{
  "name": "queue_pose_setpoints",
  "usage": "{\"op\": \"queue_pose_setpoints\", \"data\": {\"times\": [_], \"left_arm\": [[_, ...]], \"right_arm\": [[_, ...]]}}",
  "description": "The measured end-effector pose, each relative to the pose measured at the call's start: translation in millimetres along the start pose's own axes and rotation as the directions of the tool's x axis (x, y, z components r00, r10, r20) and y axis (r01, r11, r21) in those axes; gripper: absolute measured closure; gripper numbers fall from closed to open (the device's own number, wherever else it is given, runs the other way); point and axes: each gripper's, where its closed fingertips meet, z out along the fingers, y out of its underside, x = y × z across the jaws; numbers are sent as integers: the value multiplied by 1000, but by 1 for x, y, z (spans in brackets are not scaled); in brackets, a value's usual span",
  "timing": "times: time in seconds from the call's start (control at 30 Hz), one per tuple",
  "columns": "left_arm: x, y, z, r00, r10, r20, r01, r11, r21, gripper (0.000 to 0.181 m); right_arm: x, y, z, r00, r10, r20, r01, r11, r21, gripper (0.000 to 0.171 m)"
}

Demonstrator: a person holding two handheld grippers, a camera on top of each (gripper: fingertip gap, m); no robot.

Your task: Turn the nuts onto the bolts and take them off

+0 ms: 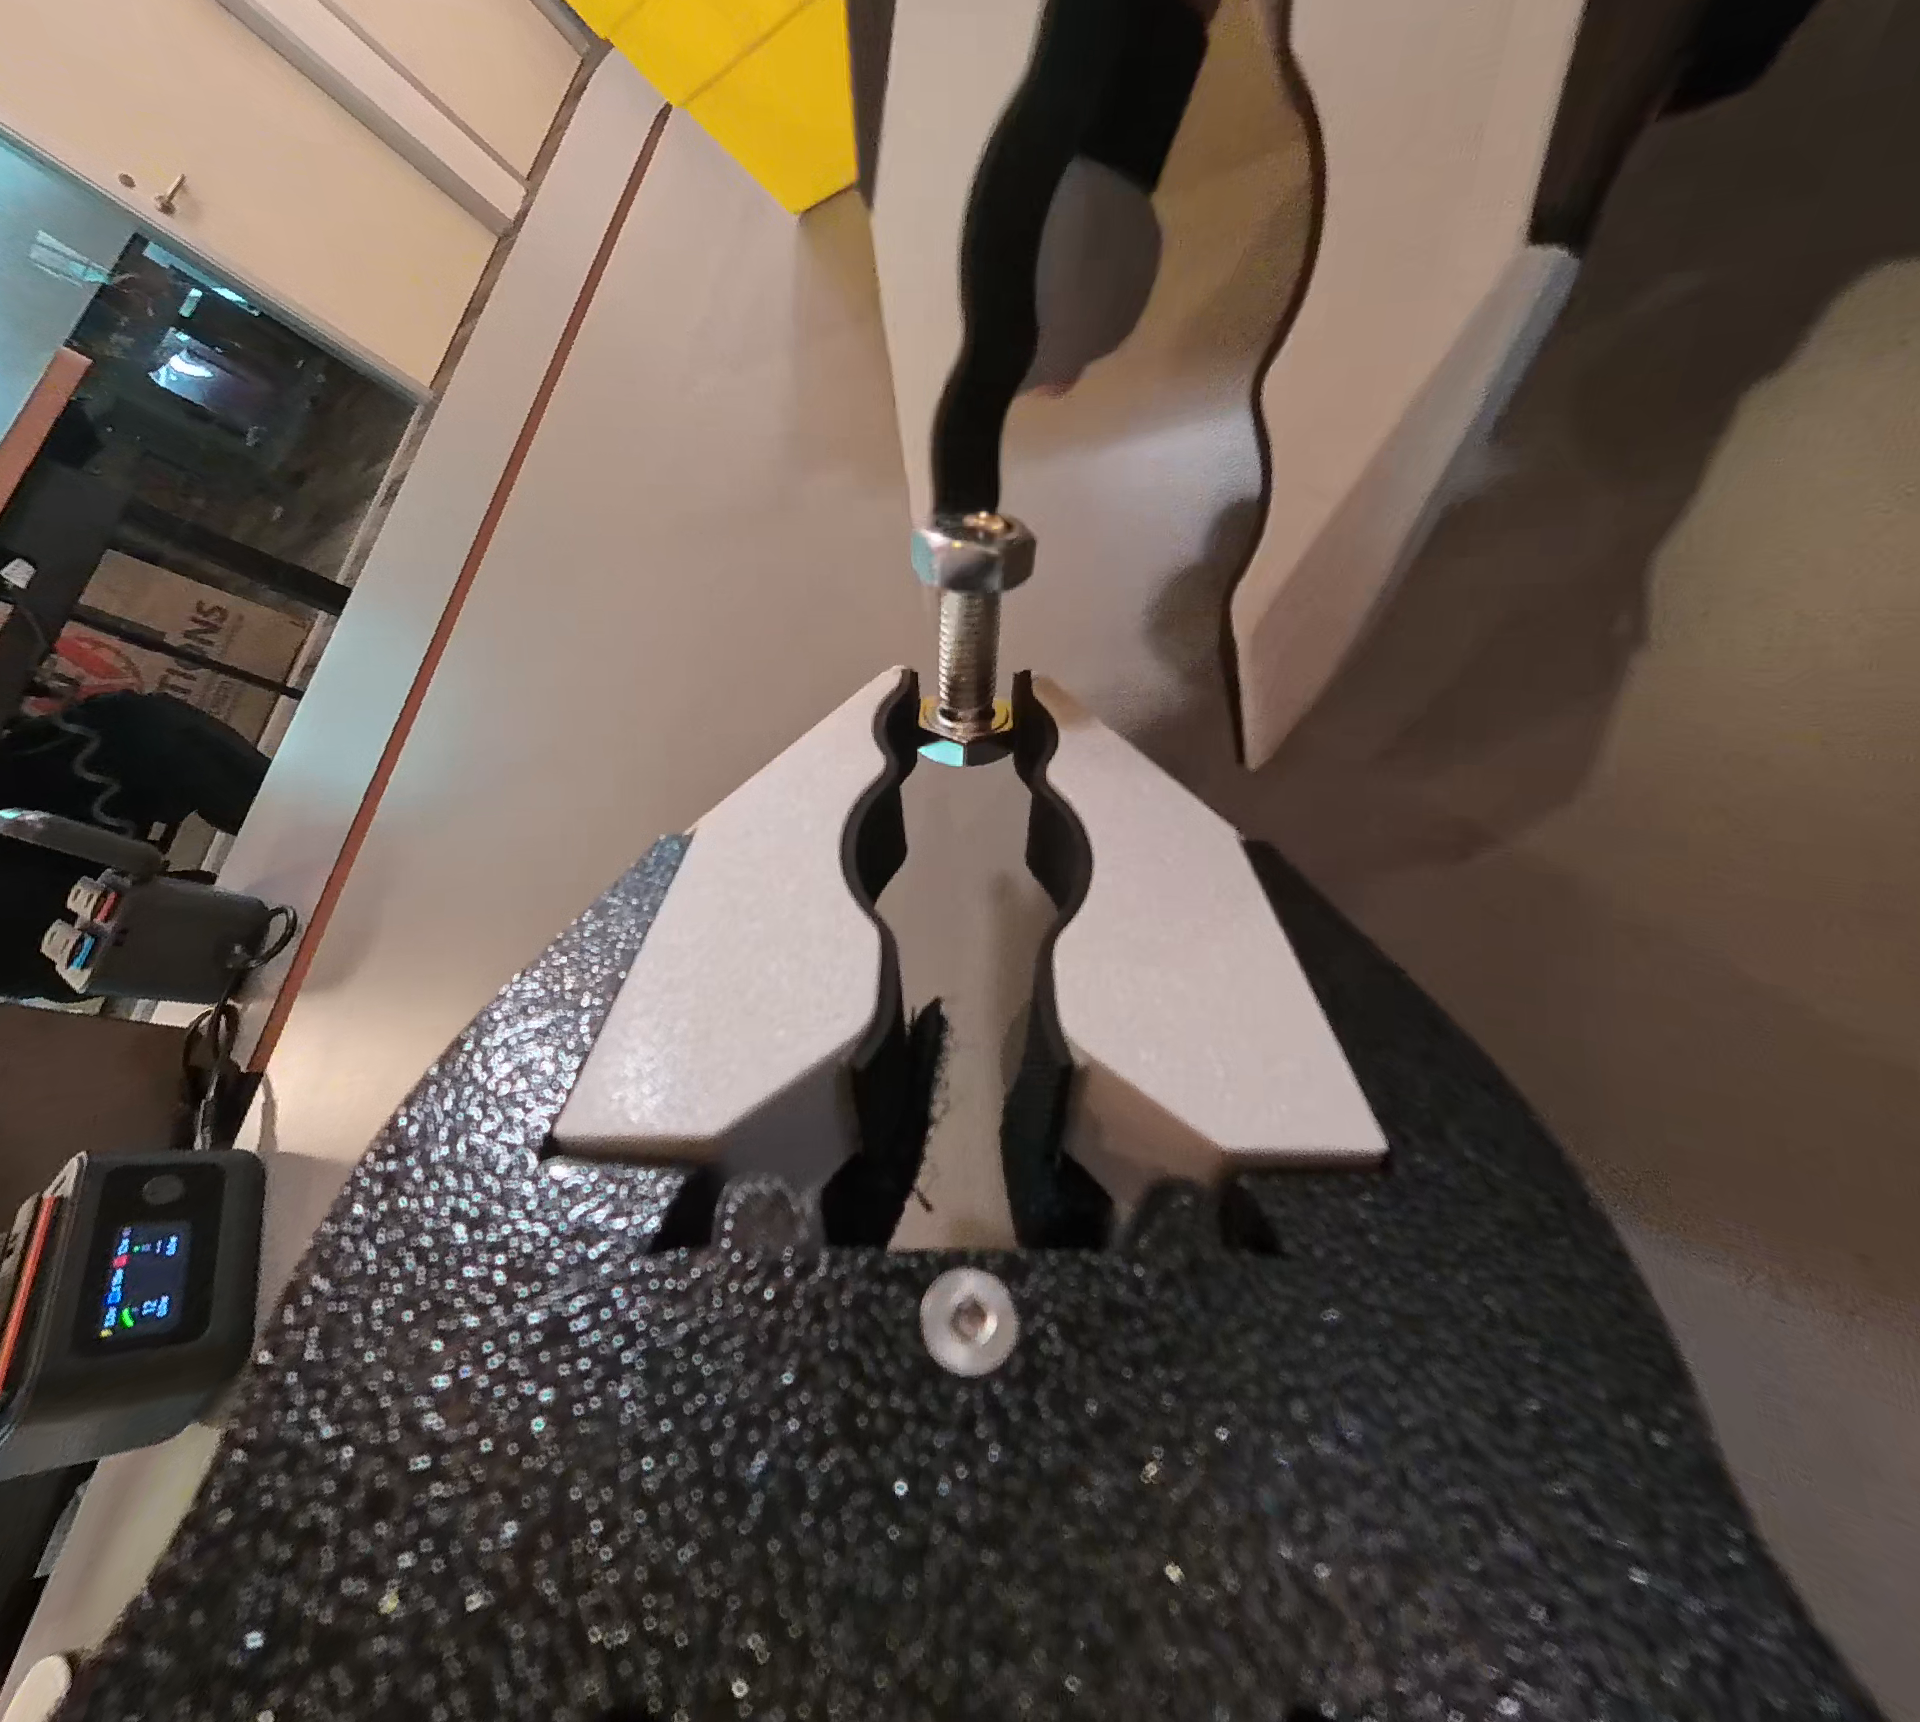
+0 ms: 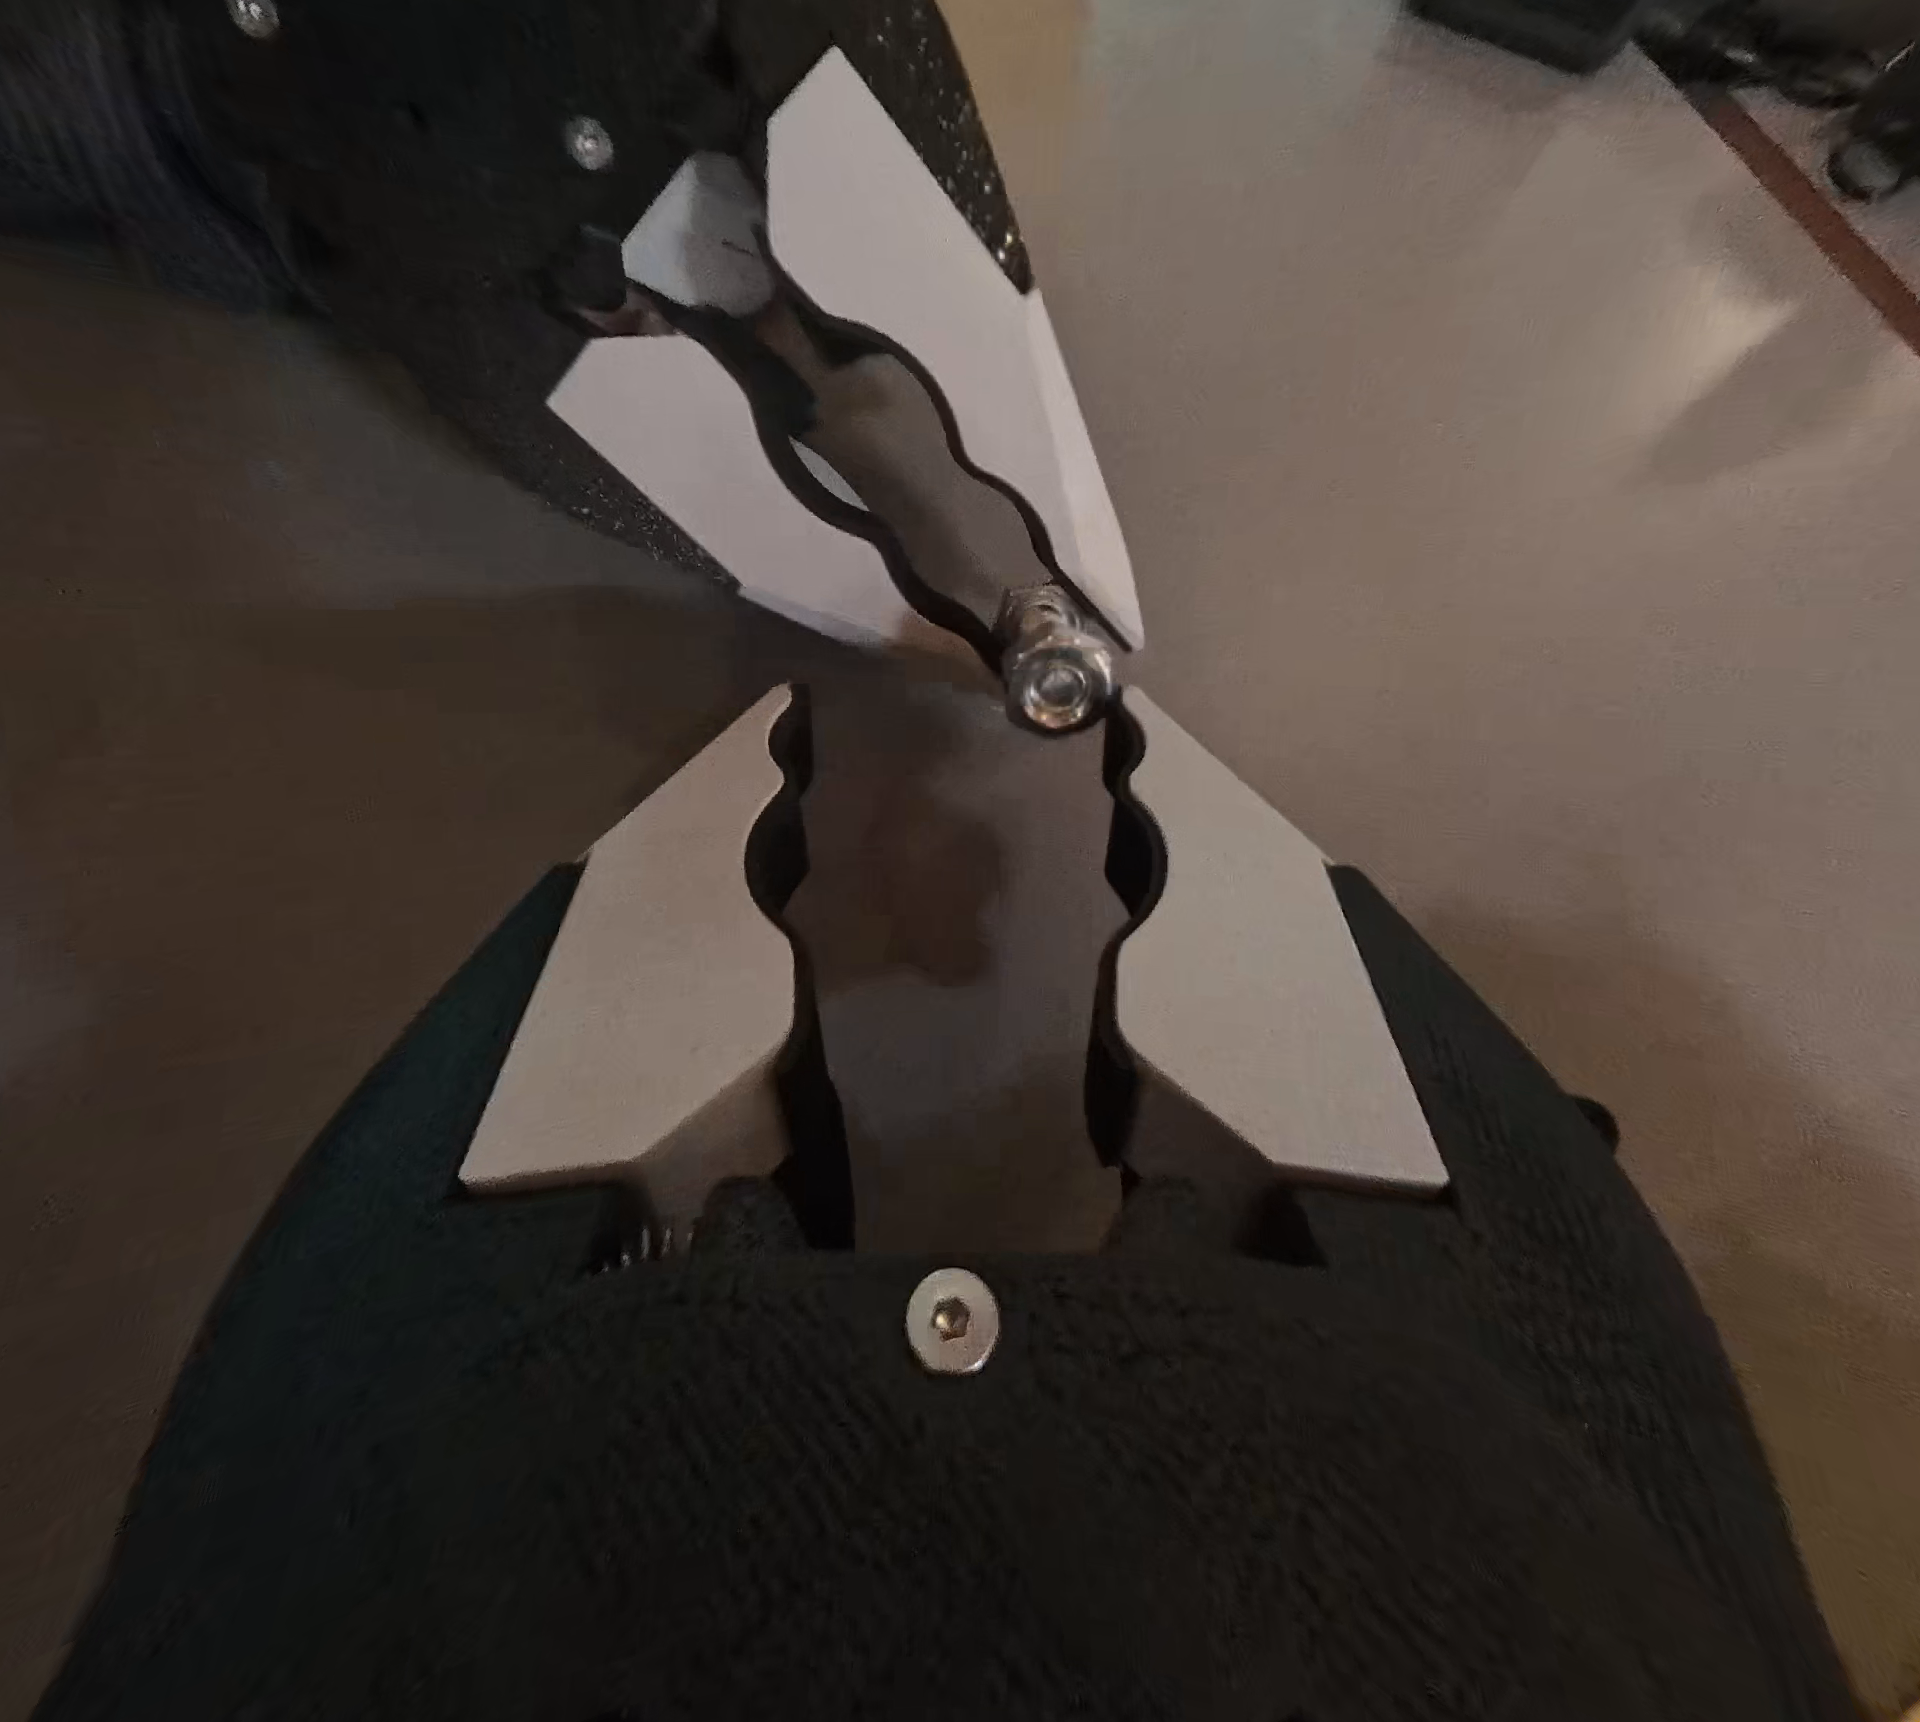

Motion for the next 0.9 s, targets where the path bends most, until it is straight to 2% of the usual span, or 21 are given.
{"op": "queue_pose_setpoints", "data": {"times": [0.13, 0.2, 0.3, 0.43, 0.5, 0.63, 0.73, 0.83, 0.9], "left_arm": [[1, 0, 0, 1000, 25, 5, -25, 1000, -4, 165], [1, 0, 1, 1000, 24, 6, -23, 1000, -13, 165], [0, 0, 0, 1000, 5, 2, -5, 1000, -6, 165], [1, 0, 1, 1000, 17, 5, -17, 1000, -11, 165], [1, 0, 1, 1000, 19, 5, -19, 1000, -13, 165], [1, 0, 1, 1000, 22, 5, -22, 1000, -10, 165], [2, 0, 1, 999, 36, 7, -36, 999, -12, 165], [1, 0, 1, 1000, 16, 4, -16, 1000, -14, 165], [0, 0, 1, 1000, -2, 0, 2, 1000, -8, 165]], "right_arm": [[-6, -16, 0, 995, -103, -17, 104, 991, 89, 104], [-10, -22, -2, 989, -148, -24, 150, 981, 124, 108], [5, -11, -4, 997, -50, -56, 53, 997, 50, 108], [6, 13, 1, 998, 70, -1, -70, 995, -65, 108], [-3, 8, 3, 998, 47, 37, -46, 998, -40, 109], [-4, 0, 1, 999, -32, 1, 32, 999, -3, 105], [-10, -15, 2, 994, -109, -7, 109, 991, 72, 97], [-19, -30, -4, 976, -216, -24, 217, 963, 162, 101], [-7, -26, -9, 983, -171, -64, 178, 975, 130, 104]]}}
